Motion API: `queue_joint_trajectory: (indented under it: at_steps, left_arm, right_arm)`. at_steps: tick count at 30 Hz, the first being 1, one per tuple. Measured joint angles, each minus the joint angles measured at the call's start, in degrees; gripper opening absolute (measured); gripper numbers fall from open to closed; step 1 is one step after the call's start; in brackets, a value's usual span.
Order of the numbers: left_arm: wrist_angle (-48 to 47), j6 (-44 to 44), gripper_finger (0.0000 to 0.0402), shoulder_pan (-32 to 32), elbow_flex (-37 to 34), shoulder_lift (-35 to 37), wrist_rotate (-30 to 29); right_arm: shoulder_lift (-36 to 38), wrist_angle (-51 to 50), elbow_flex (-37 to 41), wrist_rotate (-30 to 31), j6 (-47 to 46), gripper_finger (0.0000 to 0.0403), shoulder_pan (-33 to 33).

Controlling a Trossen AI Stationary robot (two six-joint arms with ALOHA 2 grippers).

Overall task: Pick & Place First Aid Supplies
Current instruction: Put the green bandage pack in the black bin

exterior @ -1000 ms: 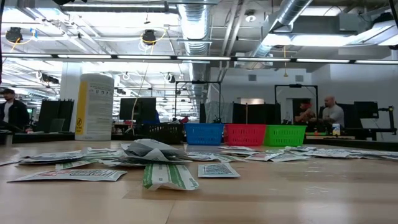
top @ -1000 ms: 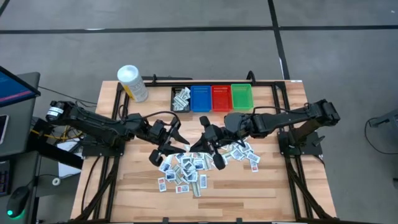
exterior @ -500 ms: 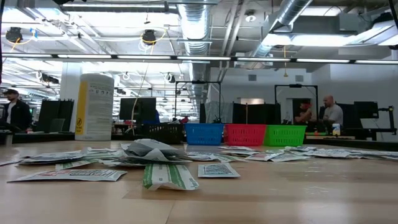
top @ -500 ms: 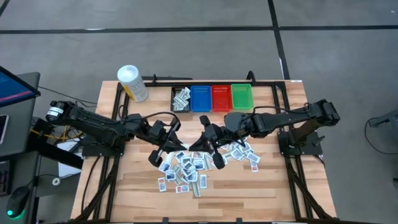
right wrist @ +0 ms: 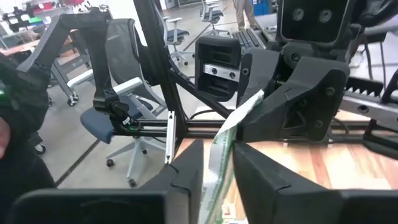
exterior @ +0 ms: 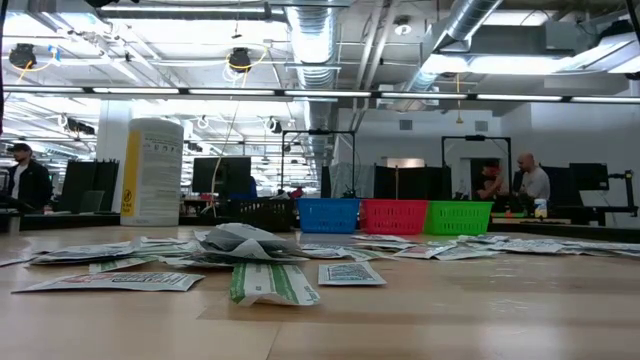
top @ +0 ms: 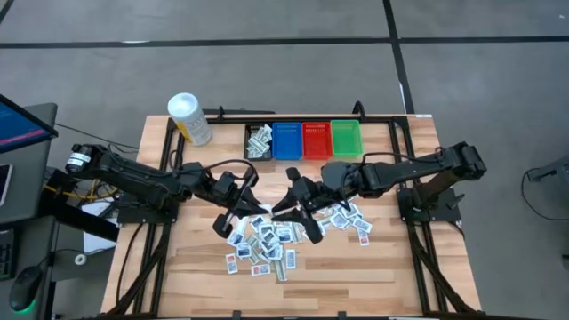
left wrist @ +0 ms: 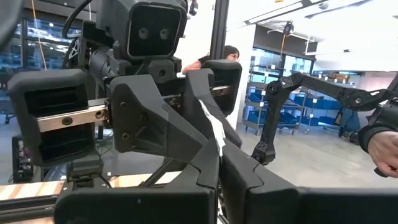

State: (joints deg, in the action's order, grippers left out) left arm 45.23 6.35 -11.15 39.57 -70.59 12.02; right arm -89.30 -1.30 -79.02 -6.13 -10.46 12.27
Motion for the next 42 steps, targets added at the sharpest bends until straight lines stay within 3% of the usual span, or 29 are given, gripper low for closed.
queue_joint_trajectory:
  at_steps: [5,10,17,31,37,42]
  left_arm:
    - [0.0,0.7,0.0006,0.6,-0.1,0.0,-0.1]
    - [0.0,2.9,0.0004,1.8,-0.1,0.0,0.1]
    - [-0.3,2.9,0.0004,2.3,-0.1,0.0,0.3]
    - [-3.3,3.0,0.0005,6.7,0.0,0.0,1.8]
    - [-11.5,3.0,0.0005,12.4,0.0,0.0,-0.9]
    - [-21.9,0.2,0.0006,19.9,0.0,0.0,-11.8]
  right_arm:
    - [-0.1,-4.4,0.0,0.3,-0.6,0.0142,-0.1]
    - [0.0,-10.2,0.0,5.5,-2.5,0.0186,-0.1]
    - [0.0,-12.0,0.0,7.7,-3.0,0.0227,-0.1]
    - [0.0,-25.8,0.0,8.6,-3.3,0.0228,-2.2]
    - [0.0,-36.2,0.7,18.8,-5.5,0.0228,-3.0]
    - [0.0,-42.1,3.3,26.8,-10.6,0.0227,-3.5]
